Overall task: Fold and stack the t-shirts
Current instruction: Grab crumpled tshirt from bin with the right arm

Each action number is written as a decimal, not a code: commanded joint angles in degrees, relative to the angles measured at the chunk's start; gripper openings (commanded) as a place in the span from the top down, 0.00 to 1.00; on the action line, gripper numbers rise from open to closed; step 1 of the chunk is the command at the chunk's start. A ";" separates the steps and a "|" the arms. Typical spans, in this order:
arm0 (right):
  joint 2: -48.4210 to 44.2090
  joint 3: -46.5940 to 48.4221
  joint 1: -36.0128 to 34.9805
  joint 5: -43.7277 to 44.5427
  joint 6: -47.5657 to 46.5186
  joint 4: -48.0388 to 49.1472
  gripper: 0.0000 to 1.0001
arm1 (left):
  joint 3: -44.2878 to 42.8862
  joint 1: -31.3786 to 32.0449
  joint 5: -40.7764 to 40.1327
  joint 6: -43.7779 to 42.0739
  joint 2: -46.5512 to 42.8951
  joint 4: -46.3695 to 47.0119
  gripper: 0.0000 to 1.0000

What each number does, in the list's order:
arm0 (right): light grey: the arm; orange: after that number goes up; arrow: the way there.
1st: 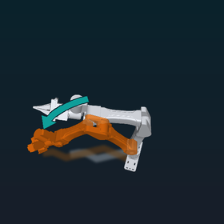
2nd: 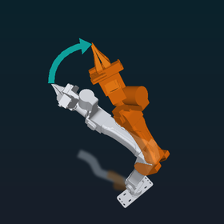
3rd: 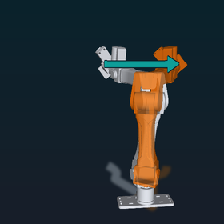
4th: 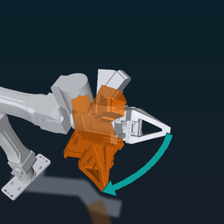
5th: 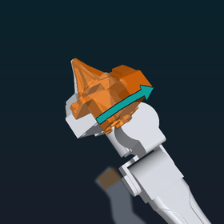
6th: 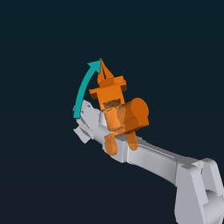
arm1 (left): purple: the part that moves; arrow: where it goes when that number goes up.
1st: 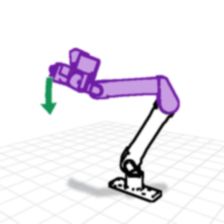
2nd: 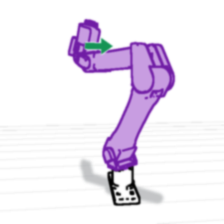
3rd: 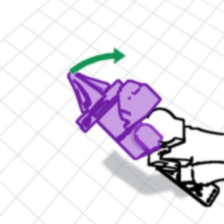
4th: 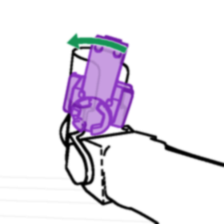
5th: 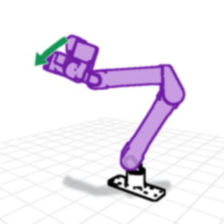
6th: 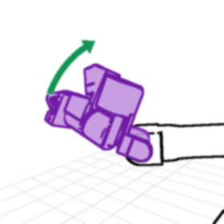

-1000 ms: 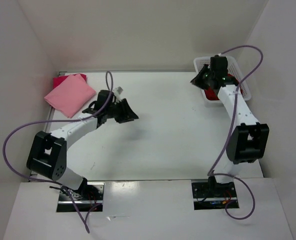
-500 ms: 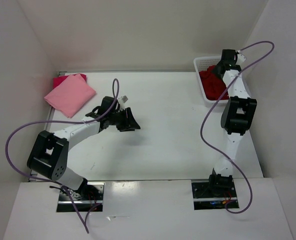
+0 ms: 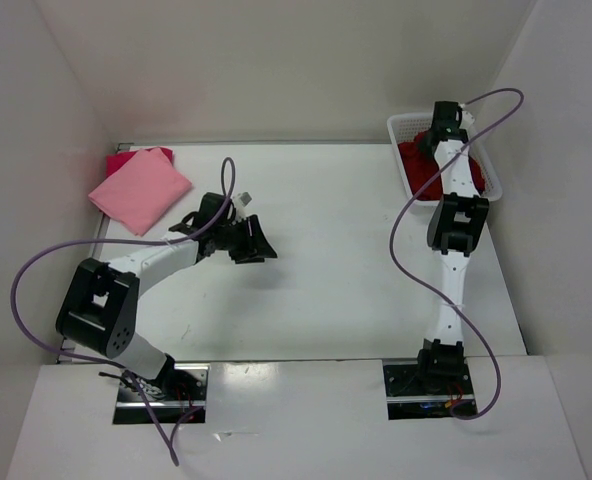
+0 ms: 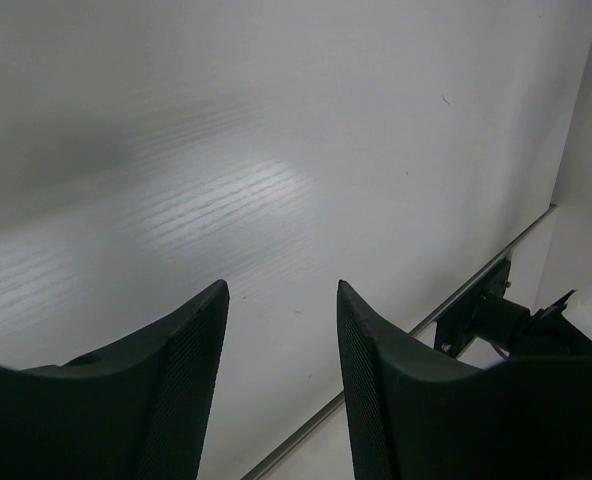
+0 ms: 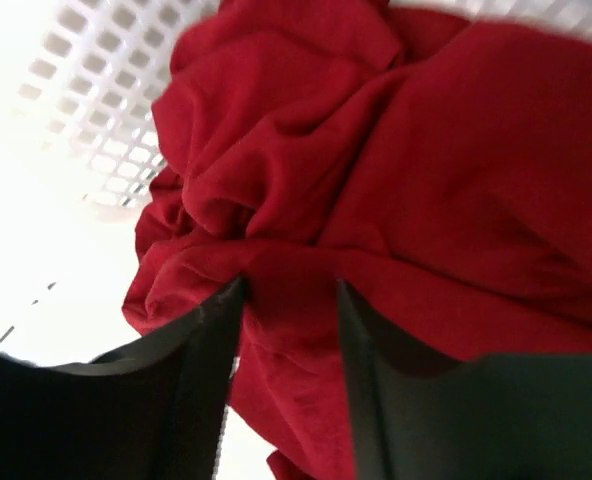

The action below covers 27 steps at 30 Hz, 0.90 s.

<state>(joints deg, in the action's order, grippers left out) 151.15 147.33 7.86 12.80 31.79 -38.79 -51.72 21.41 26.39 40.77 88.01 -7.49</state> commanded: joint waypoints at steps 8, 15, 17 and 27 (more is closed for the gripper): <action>-1.38 6.92 0.76 -10.24 -0.06 0.46 1.00 | -0.31 -0.49 -0.20 0.80 -0.29 0.54 0.45; -12.08 6.58 1.28 -11.30 0.55 -1.03 1.00 | -2.41 -0.49 -0.20 0.80 -0.91 0.54 0.42; -16.57 4.04 1.28 -13.49 0.55 -0.51 1.00 | -4.17 -0.49 0.33 0.80 -0.91 1.06 0.41; -55.58 -24.89 -4.32 -40.18 9.42 21.01 1.00 | -6.47 -7.67 1.12 7.11 -1.96 2.74 0.37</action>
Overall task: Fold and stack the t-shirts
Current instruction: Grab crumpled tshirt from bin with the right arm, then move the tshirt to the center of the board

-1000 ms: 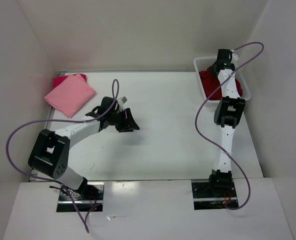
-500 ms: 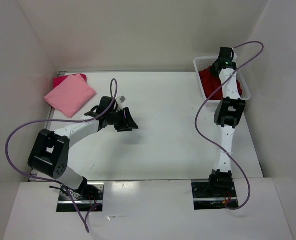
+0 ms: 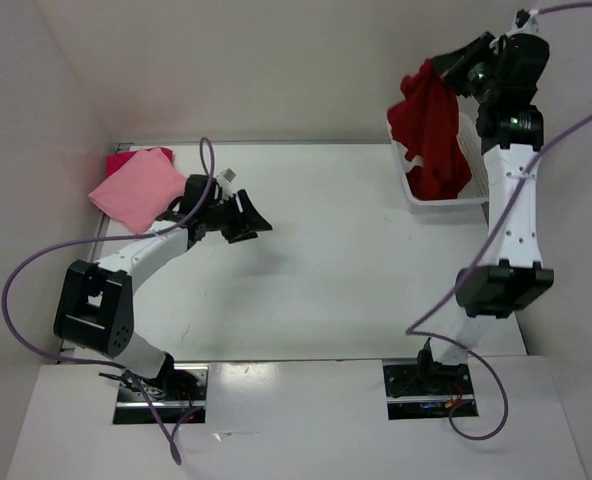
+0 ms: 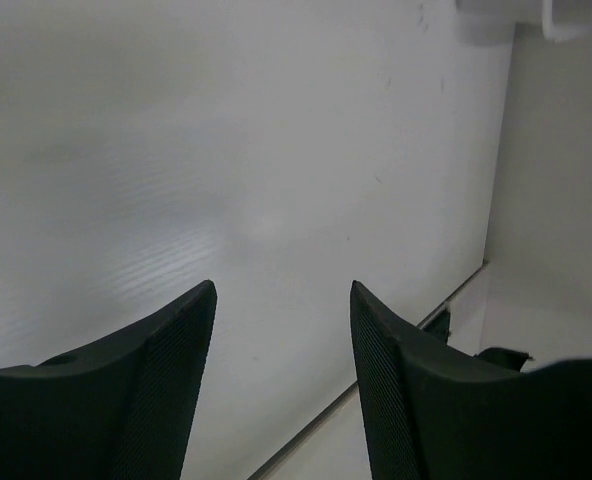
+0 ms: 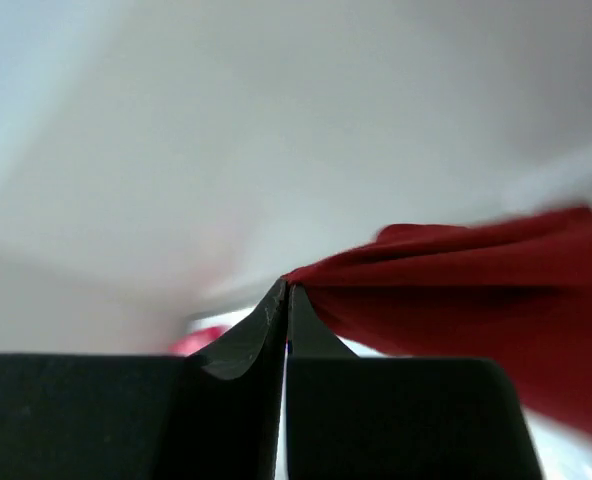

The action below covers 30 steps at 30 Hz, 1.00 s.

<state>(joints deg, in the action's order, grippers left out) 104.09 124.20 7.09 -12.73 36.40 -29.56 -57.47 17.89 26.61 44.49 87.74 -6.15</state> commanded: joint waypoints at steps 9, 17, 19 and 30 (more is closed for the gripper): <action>-8.03 4.46 -17.37 -32.97 17.03 24.55 1.00 | 2.80 -19.55 0.90 8.15 -5.30 2.55 0.34; -10.66 -20.36 -15.55 -33.49 12.03 29.72 1.00 | 7.37 -24.13 -0.16 8.16 -10.05 2.02 0.28; -10.67 -33.63 -13.26 -33.68 12.03 30.70 1.00 | 7.99 -24.13 -1.47 6.06 -11.45 1.41 0.28; -6.79 -45.19 -9.28 -14.98 -0.70 10.68 0.39 | 13.52 -17.19 -9.30 1.39 -12.86 -1.67 0.27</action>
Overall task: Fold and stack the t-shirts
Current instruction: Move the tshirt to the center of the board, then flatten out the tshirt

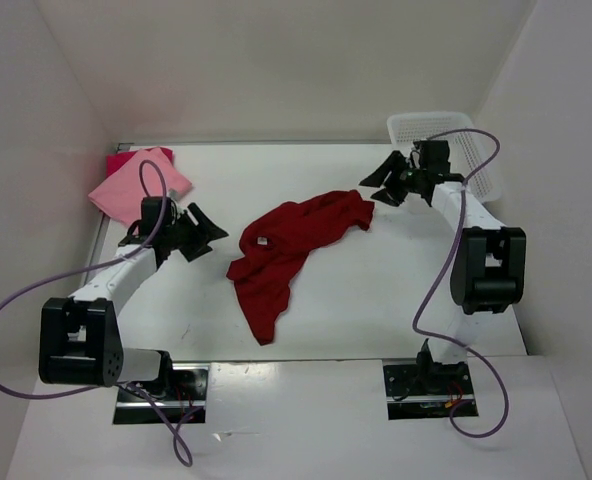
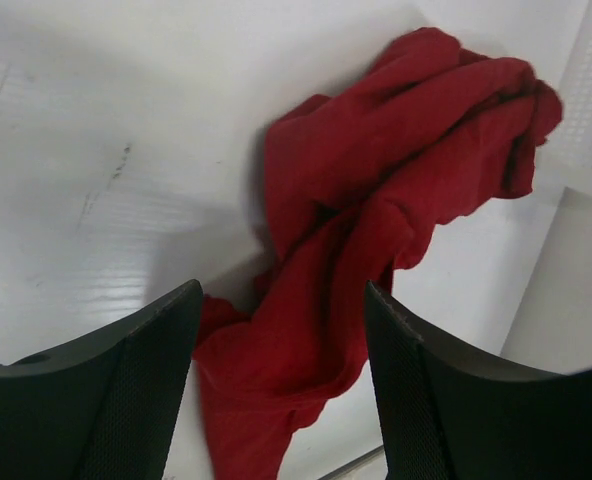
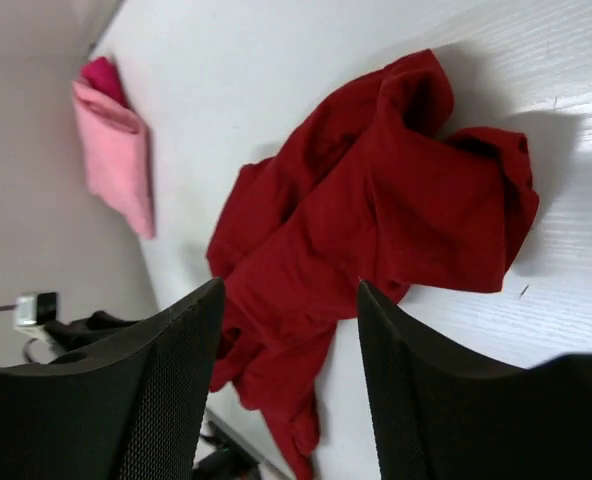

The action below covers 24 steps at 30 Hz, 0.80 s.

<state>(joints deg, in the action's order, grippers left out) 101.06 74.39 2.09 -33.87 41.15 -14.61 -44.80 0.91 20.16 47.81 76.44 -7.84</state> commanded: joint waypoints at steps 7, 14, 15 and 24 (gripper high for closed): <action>-6.14 -0.65 -21.23 14.70 -9.15 -8.94 0.89 | 2.95 -0.20 -3.38 -1.32 0.63 0.54 0.27; 3.51 14.35 -37.93 18.04 -15.39 -14.56 0.54 | 8.41 0.32 -0.21 3.15 2.48 3.08 0.24; 4.75 15.95 -40.99 18.83 -15.39 -15.44 0.47 | 9.28 0.32 -0.91 3.69 2.48 3.09 0.24; 13.19 22.54 -49.81 22.88 -14.43 -20.45 0.14 | 9.29 -0.38 -6.71 6.33 -3.85 0.20 0.24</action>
<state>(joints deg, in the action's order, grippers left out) 112.07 93.86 -47.13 -13.67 26.74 -31.62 -34.89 0.93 15.86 52.93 74.78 -7.35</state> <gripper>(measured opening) 0.855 0.755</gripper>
